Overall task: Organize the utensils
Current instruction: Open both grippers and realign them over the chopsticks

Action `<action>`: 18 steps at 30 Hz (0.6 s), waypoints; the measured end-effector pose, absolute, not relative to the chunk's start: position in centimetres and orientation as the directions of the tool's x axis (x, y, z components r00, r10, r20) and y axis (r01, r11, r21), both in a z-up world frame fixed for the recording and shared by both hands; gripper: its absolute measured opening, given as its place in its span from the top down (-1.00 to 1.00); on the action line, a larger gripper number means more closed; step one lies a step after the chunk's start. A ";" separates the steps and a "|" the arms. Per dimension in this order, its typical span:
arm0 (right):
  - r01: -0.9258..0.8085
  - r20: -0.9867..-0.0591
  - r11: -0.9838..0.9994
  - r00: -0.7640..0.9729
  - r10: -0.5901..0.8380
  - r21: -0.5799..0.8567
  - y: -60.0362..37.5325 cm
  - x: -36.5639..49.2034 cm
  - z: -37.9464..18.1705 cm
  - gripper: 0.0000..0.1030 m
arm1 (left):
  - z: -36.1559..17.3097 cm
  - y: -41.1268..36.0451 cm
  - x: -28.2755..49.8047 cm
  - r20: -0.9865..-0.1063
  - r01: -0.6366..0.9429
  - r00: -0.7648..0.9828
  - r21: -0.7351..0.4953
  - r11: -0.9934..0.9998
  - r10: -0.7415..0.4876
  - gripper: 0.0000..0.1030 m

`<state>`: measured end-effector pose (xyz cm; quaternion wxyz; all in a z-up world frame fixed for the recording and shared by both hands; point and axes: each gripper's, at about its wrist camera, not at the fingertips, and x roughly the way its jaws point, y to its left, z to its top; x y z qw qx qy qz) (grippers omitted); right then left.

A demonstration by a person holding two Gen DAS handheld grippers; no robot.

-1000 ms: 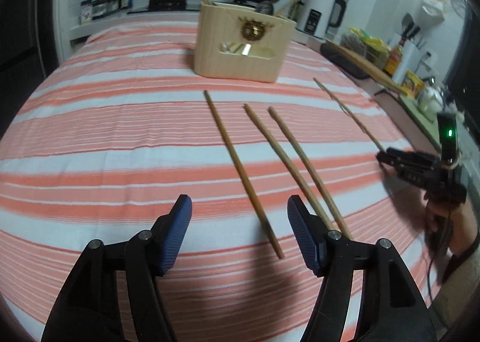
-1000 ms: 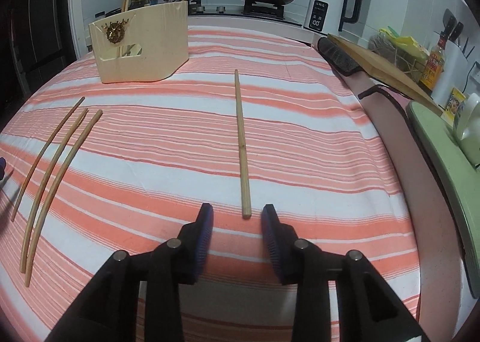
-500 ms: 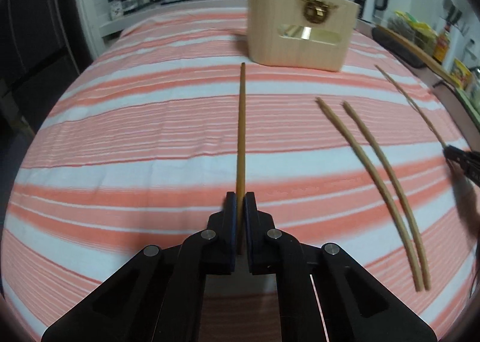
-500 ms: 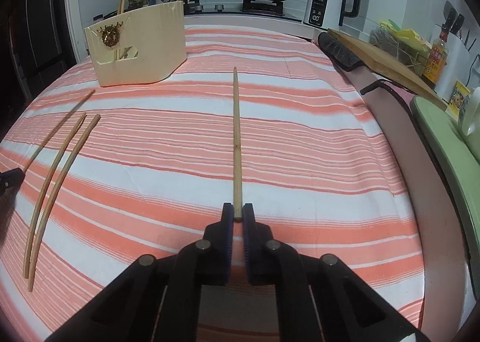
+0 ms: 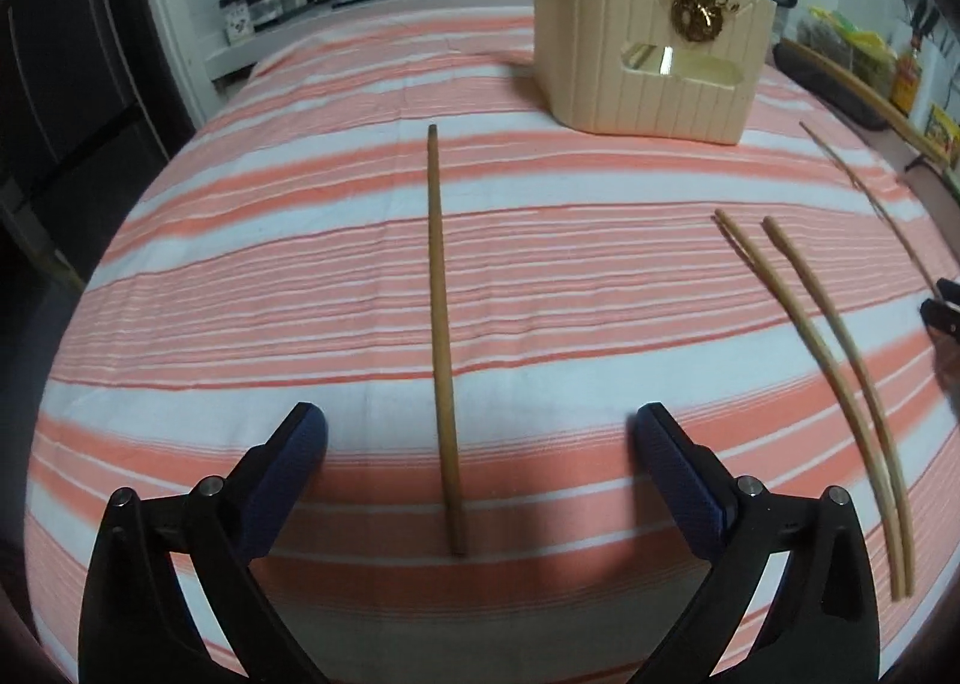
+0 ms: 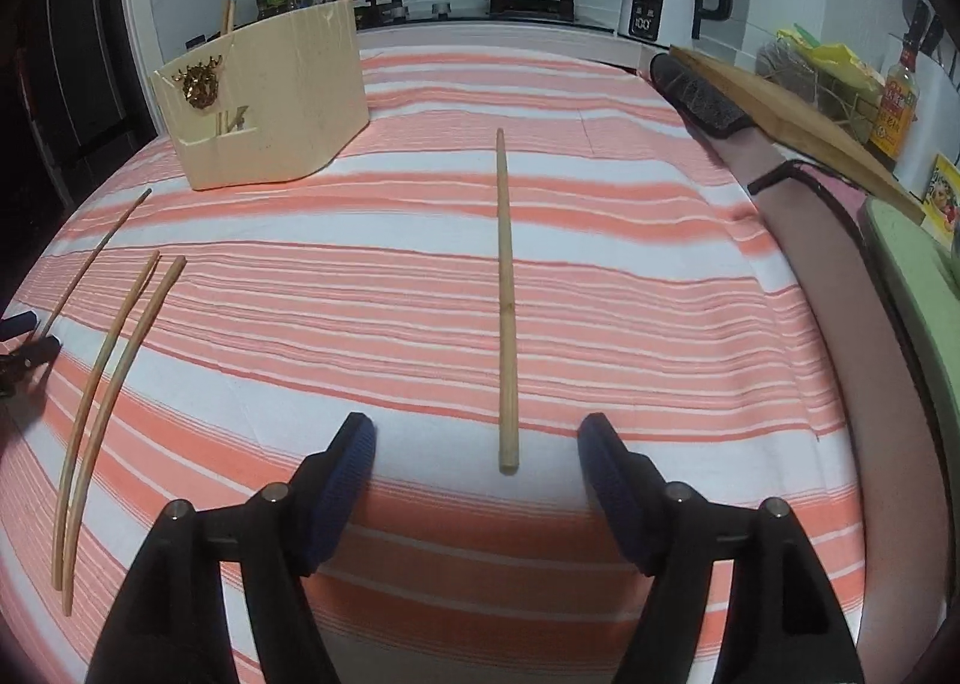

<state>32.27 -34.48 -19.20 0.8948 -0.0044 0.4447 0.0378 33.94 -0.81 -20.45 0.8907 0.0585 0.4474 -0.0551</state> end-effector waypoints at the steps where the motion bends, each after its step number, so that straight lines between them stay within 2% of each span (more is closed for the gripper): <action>1: -0.075 -0.797 0.997 0.601 0.064 0.023 -34.4 32.1 -19.2 -0.58 | -20.5 -0.5 33.9 -0.808 0.148 0.586 0.035 0.988 -0.059 -0.99; 3: -0.088 -0.798 0.996 0.598 0.076 0.029 -34.6 31.3 -19.2 -0.58 | -20.5 0.4 33.3 -0.815 0.142 0.574 0.001 0.990 -0.081 -0.99; 13: -0.120 -0.799 0.993 0.594 0.090 0.023 -36.5 23.5 -19.0 -0.58 | -20.4 1.4 32.1 -0.811 0.136 0.579 -0.003 0.991 -0.082 -0.99; 18: -0.153 -0.817 0.988 0.572 0.077 -0.014 -35.6 23.9 -17.7 -0.57 | -20.5 1.4 32.2 -0.814 0.142 0.574 -0.006 0.990 -0.087 -0.99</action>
